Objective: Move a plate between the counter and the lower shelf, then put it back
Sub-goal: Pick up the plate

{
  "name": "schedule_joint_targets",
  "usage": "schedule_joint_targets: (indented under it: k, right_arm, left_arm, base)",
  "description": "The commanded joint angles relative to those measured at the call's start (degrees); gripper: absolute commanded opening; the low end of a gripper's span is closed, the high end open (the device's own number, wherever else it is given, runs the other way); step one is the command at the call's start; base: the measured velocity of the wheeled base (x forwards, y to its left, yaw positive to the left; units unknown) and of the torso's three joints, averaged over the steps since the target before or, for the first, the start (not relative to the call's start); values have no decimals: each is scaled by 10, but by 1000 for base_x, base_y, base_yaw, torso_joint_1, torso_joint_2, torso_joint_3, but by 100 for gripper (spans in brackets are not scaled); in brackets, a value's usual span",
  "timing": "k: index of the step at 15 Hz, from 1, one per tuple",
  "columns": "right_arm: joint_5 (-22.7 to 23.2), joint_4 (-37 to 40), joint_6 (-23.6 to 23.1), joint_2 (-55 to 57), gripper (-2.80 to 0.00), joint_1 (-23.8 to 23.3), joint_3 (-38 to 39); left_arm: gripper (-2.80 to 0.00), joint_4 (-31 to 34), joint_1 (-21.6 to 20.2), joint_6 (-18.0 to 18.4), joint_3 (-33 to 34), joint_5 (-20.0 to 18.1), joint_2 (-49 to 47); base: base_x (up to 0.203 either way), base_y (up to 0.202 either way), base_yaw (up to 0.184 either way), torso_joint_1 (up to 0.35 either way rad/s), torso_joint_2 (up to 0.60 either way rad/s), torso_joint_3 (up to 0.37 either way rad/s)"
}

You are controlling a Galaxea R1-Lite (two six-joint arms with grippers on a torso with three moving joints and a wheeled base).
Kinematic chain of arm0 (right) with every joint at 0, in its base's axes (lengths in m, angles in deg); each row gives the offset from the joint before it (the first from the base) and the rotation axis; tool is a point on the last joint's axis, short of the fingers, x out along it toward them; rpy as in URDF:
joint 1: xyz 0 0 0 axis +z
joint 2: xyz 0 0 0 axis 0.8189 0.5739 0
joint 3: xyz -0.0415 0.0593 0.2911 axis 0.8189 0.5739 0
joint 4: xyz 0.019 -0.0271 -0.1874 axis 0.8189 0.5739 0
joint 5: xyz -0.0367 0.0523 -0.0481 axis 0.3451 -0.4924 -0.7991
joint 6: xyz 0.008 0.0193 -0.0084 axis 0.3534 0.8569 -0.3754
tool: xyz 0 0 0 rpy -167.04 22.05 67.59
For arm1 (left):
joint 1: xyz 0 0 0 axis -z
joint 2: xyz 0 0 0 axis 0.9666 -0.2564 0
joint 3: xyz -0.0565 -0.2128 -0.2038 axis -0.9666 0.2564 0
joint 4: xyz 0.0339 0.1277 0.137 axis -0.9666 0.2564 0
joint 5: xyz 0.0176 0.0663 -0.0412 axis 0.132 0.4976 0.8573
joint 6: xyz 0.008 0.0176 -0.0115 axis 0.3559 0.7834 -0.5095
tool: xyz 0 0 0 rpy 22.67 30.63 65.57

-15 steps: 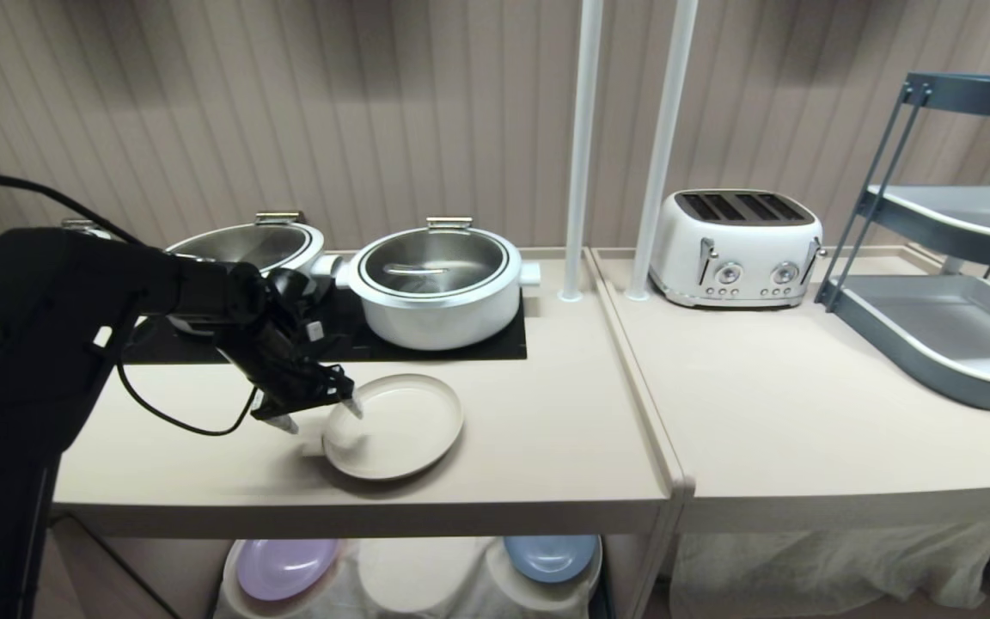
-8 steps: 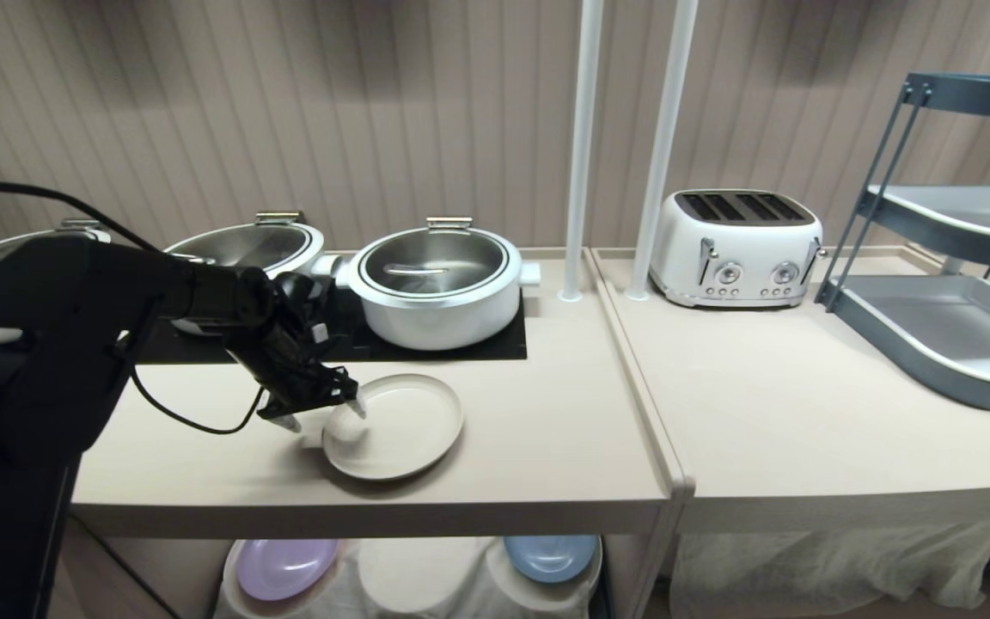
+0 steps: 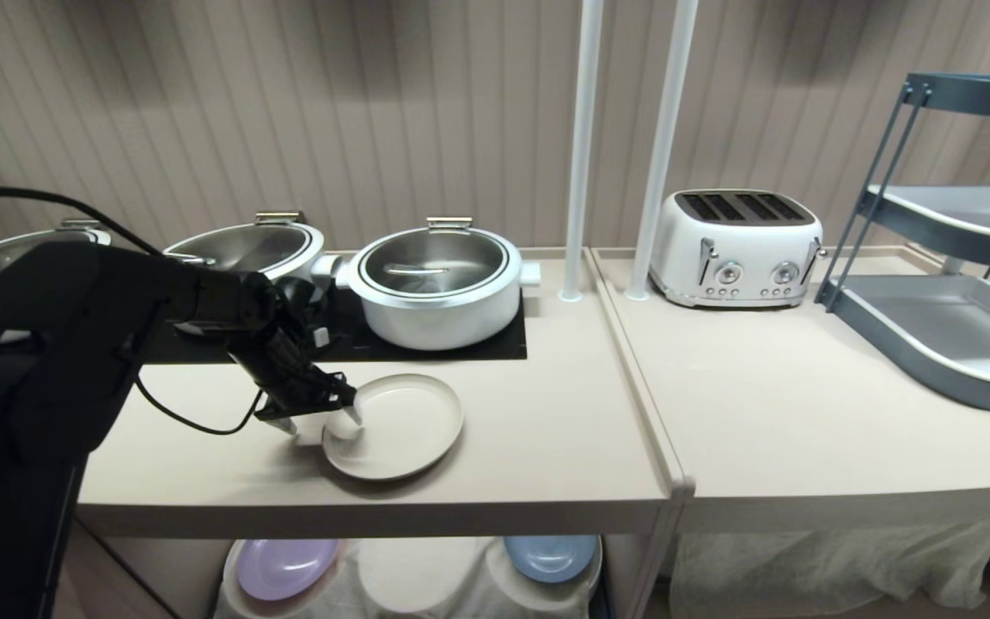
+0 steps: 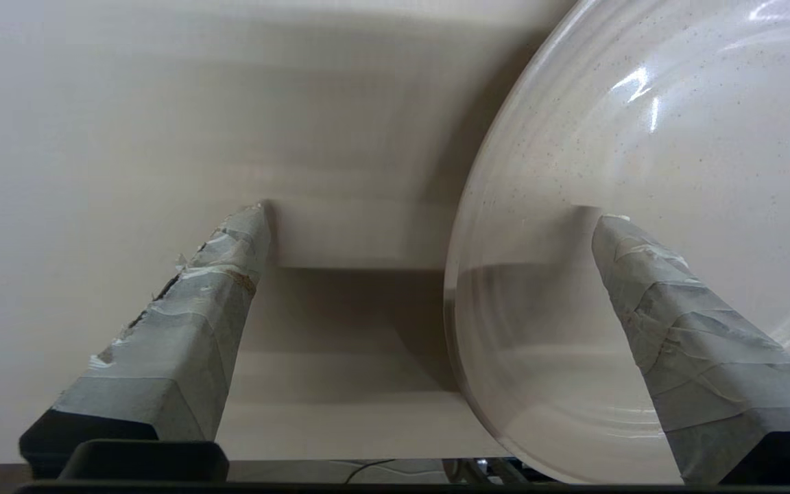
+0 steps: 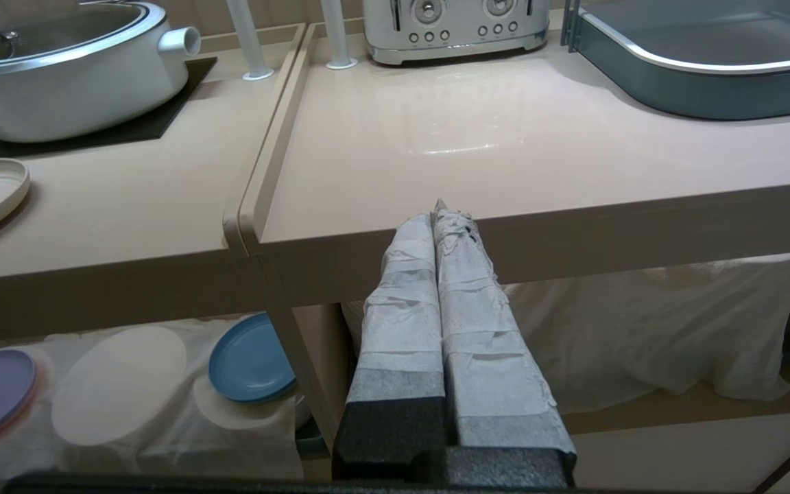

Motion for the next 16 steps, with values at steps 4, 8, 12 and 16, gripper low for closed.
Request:
schedule_joint_targets:
  k: [4,8,12,16]
  right_arm:
    - [0,0,0,1,-280,0,0]
    - [0,0,0,1,-280,0,0]
    - [0,0,0,1,-280,0,0]
    - [0,0,0,1,-280,0,0]
  left_arm:
    - [0,2,2,-1,-13,1,-11]
    - [0,2,5,-2,-13,-1,-14]
    - [0,2,5,-2,-13,-2,-14]
    - [-280,2,5,-4,-13,-1,-19]
  base:
    - [0,0,0,0,0,0]
    - [0,0,0,0,0,0]
    - [0,0,0,0,0,0]
    - [0,0,0,0,0,0]
